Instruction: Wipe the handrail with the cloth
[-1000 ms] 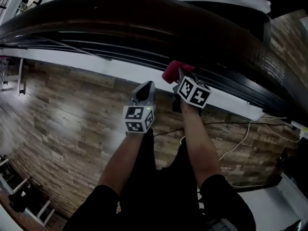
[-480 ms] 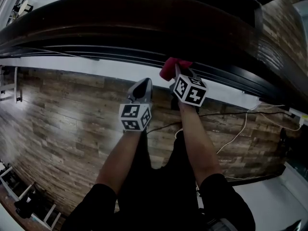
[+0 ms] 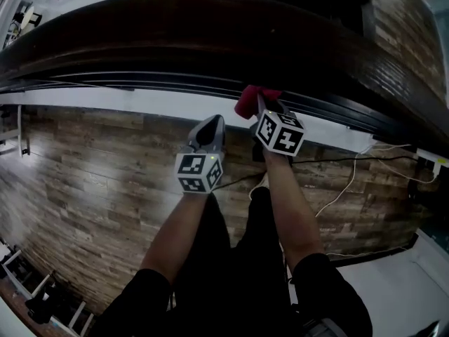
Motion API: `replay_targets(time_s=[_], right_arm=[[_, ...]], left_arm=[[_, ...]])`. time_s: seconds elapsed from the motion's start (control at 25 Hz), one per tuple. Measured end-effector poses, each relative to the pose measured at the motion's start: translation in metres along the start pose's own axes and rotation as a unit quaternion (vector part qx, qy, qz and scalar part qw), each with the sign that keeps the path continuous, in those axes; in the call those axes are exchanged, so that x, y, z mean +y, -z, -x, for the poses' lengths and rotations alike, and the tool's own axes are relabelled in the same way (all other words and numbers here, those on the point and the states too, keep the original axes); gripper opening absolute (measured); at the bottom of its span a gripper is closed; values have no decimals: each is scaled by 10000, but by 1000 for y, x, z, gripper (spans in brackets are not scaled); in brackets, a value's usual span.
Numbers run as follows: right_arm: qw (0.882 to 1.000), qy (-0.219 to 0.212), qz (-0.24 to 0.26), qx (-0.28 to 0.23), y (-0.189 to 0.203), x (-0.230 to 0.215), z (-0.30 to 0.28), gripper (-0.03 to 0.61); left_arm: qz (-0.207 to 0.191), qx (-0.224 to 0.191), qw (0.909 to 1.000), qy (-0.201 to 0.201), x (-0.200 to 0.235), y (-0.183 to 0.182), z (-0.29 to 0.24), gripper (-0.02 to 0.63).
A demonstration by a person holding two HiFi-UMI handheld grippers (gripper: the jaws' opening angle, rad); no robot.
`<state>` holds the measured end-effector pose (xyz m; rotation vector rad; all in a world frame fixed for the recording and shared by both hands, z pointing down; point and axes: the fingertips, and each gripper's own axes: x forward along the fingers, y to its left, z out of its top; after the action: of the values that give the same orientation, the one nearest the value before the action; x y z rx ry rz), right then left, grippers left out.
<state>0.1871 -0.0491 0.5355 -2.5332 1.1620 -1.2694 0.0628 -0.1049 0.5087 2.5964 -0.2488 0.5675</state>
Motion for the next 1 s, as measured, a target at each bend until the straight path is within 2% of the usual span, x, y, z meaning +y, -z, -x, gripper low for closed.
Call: replay_targets(time_s=[0.24,0.4,0.56,0.8,1.0], right_arm=[[9994,309,54,-132,-5,-34,19,41],[9990,339,-197,-208,-6,-49,30,41],[9984,406,-271,-273,-8,-64,40,41],[9973,599,-250,-332,-11,-102,58,41],[9972,543,-402,-319,-15,-138,75,42]], left_arm=[[-149,164,9991,369,-22,6,-17,0],[-325,279,9970,650,-46,12,-29,0],[-708,374,9932,840,-69,17,-35,0],[-798,432,9915,936,-97,27,-48,0],[-864,427,9905,977,-136,37,-60,0]])
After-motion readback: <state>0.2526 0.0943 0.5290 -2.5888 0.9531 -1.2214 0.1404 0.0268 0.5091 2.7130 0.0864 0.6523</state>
